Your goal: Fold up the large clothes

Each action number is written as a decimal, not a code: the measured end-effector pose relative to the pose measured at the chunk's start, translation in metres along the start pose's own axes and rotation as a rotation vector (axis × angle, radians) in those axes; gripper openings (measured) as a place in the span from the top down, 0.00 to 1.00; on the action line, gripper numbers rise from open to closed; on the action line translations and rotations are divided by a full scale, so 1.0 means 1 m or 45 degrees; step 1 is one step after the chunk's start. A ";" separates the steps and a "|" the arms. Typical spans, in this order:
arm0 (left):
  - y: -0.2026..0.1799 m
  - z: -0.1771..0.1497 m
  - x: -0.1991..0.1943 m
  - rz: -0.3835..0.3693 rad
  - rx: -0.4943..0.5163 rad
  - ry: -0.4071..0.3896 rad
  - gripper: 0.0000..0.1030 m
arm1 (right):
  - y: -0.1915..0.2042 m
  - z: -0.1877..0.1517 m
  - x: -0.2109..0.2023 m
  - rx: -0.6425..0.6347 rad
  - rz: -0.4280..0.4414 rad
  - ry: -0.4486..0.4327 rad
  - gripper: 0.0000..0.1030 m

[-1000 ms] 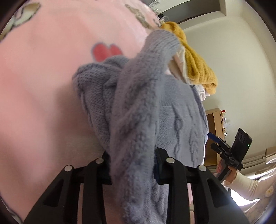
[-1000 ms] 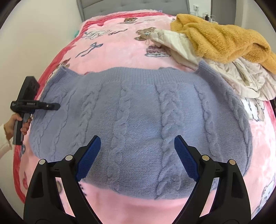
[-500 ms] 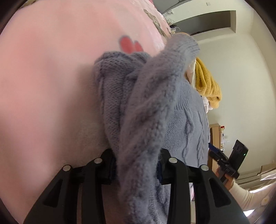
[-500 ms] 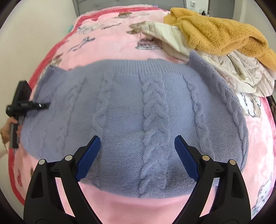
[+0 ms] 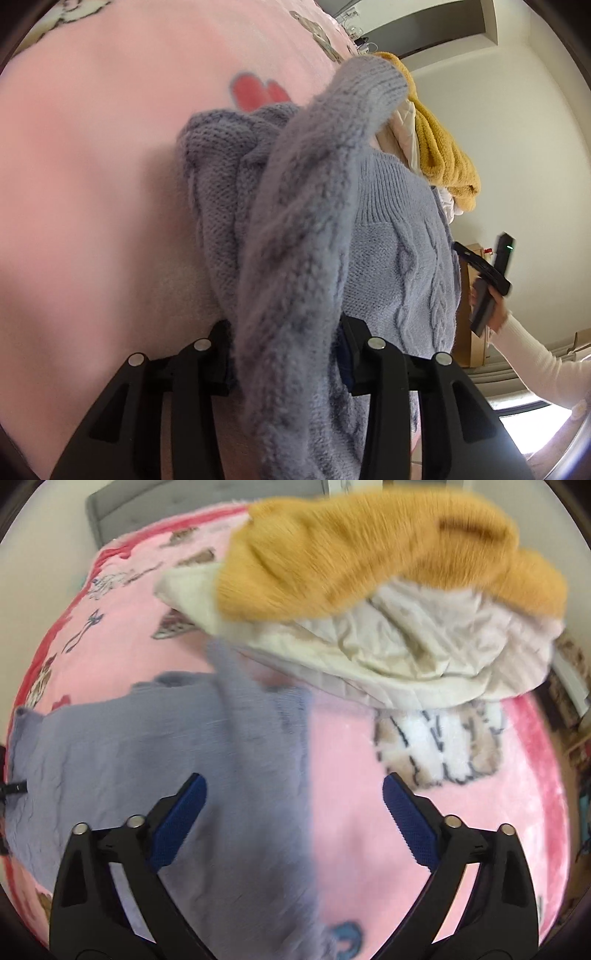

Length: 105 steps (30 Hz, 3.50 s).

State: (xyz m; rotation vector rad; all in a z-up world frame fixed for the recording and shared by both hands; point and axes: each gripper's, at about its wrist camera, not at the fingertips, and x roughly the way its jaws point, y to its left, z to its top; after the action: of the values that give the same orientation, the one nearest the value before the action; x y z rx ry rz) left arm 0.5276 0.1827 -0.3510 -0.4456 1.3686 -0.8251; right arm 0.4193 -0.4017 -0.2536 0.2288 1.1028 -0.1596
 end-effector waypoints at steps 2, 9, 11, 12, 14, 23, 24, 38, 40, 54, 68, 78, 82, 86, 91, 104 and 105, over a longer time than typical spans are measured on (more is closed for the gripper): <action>0.006 -0.001 -0.002 -0.010 -0.007 -0.008 0.61 | -0.015 0.009 0.025 0.029 0.071 0.088 0.31; 0.004 -0.001 -0.002 0.019 -0.005 0.016 0.61 | -0.029 0.013 0.078 0.071 0.298 0.250 0.25; 0.003 -0.001 -0.002 0.016 -0.010 0.021 0.60 | -0.030 0.013 0.082 0.070 0.343 0.261 0.23; -0.003 0.000 0.002 0.012 -0.017 0.019 0.60 | -0.029 0.012 0.081 0.067 0.360 0.262 0.23; -0.002 0.001 0.002 -0.004 -0.032 0.016 0.59 | -0.026 0.014 0.078 0.045 0.473 0.272 0.24; 0.000 0.005 0.006 -0.033 -0.036 0.055 0.44 | 0.006 0.013 0.093 -0.088 0.469 0.373 0.38; -0.002 0.006 0.007 -0.031 -0.035 0.070 0.39 | 0.011 0.012 0.092 -0.106 0.487 0.376 0.52; -0.066 -0.011 -0.015 0.244 0.220 -0.095 0.71 | 0.055 0.010 0.027 -0.199 0.268 0.169 0.79; -0.077 -0.021 -0.037 0.256 0.219 -0.228 0.73 | 0.059 0.012 0.001 -0.201 0.270 0.081 0.80; -0.128 -0.112 -0.093 0.329 0.113 -0.517 0.74 | 0.079 -0.013 -0.104 -0.276 0.309 -0.164 0.81; -0.158 -0.167 -0.225 0.428 0.016 -0.943 0.78 | 0.163 -0.016 -0.205 -0.486 0.539 -0.344 0.82; -0.164 -0.246 -0.283 0.580 -0.100 -1.110 0.78 | 0.237 -0.026 -0.237 -0.634 0.692 -0.336 0.82; -0.158 -0.267 -0.289 0.565 -0.115 -1.174 0.78 | 0.260 -0.030 -0.238 -0.695 0.665 -0.327 0.82; -0.142 -0.282 -0.298 0.559 -0.128 -1.187 0.78 | 0.290 -0.034 -0.239 -0.748 0.632 -0.320 0.82; -0.122 -0.292 -0.329 0.568 -0.136 -1.216 0.78 | 0.353 -0.035 -0.243 -0.796 0.604 -0.333 0.82; -0.048 -0.279 -0.469 0.761 -0.092 -1.304 0.78 | 0.569 -0.012 -0.234 -0.883 0.707 -0.372 0.82; -0.044 -0.274 -0.477 0.774 -0.081 -1.313 0.78 | 0.590 -0.007 -0.232 -0.905 0.716 -0.394 0.82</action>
State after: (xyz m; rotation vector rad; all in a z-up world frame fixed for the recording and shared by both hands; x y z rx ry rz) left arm 0.2561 0.5541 -0.0467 -0.3817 0.4927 0.0092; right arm 0.4520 0.1726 0.0122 -0.1292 0.6962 0.6728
